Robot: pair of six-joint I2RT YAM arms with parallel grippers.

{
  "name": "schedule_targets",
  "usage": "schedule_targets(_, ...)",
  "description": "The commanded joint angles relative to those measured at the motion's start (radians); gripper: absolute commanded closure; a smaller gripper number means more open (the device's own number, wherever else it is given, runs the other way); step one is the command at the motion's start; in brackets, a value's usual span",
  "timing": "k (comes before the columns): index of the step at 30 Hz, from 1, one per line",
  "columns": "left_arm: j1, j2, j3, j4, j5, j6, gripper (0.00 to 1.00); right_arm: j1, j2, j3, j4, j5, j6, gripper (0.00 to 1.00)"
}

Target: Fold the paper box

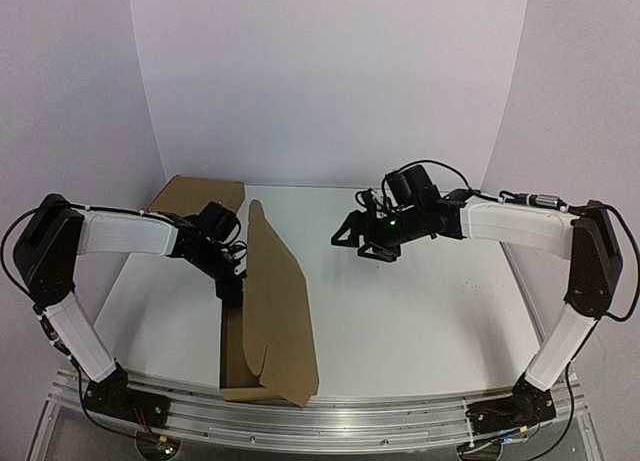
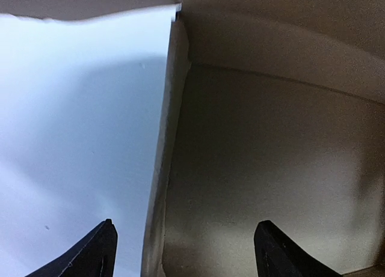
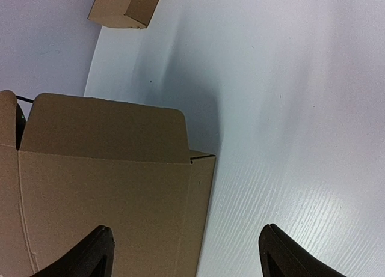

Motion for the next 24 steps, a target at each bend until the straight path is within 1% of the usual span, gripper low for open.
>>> schedule_targets(1,0.059,-0.093,0.048,-0.03,0.185,0.038,0.19,-0.002,-0.056,-0.002,0.02,-0.02,0.002,0.16)
schedule_targets(4,0.125,-0.135,0.06,-0.091,0.28,0.072,0.2,0.0,-0.073,-0.038,0.019,-0.032,0.026,0.16)
schedule_targets(6,0.158,-0.168,0.056,-0.135,0.294,0.113,0.22,0.01,-0.094,-0.078,0.019,-0.066,0.009,0.17)
schedule_targets(7,0.177,-0.18,0.053,-0.148,0.297,0.13,0.23,0.043,-0.121,-0.1,0.018,-0.071,-0.032,0.17)
schedule_targets(9,0.23,-0.196,0.053,-0.155,0.314,0.152,0.24,0.151,-0.199,-0.154,0.018,-0.042,-0.232,0.16)
schedule_targets(10,0.262,-0.2,0.056,-0.147,0.323,0.156,0.24,0.224,-0.251,-0.195,0.032,-0.003,-0.395,0.14)
schedule_targets(11,0.281,-0.199,0.064,-0.136,0.329,0.157,0.24,0.295,-0.306,-0.262,0.067,0.076,-0.508,0.12)
schedule_targets(12,0.298,-0.193,0.07,-0.117,0.328,0.156,0.23,0.366,-0.374,-0.32,0.13,0.123,-0.619,0.1)
schedule_targets(13,0.31,-0.185,0.082,-0.097,0.324,0.152,0.22,0.414,-0.425,-0.374,0.184,0.181,-0.684,0.08)
schedule_targets(14,0.315,-0.174,0.094,-0.08,0.32,0.152,0.21,0.443,-0.466,-0.414,0.221,0.223,-0.704,0.08)
schedule_targets(16,0.318,-0.159,0.123,-0.05,0.332,0.174,0.16,0.483,-0.496,-0.431,0.244,0.309,-0.708,0.08)
schedule_targets(19,0.317,-0.161,0.156,-0.007,0.411,0.219,0.04,0.616,-0.453,-0.408,0.231,0.475,-0.764,0.07)
schedule_targets(20,0.317,-0.168,0.162,-0.004,0.441,0.257,0.01,0.666,-0.432,-0.405,0.232,0.527,-0.783,0.05)
schedule_targets(22,0.317,-0.189,0.16,0.023,0.488,0.34,0.0,0.757,-0.385,-0.402,0.232,0.646,-0.805,0.02)
schedule_targets(24,0.317,-0.216,0.152,0.03,0.522,0.484,0.0,0.825,-0.343,-0.388,0.236,0.757,-0.816,0.02)
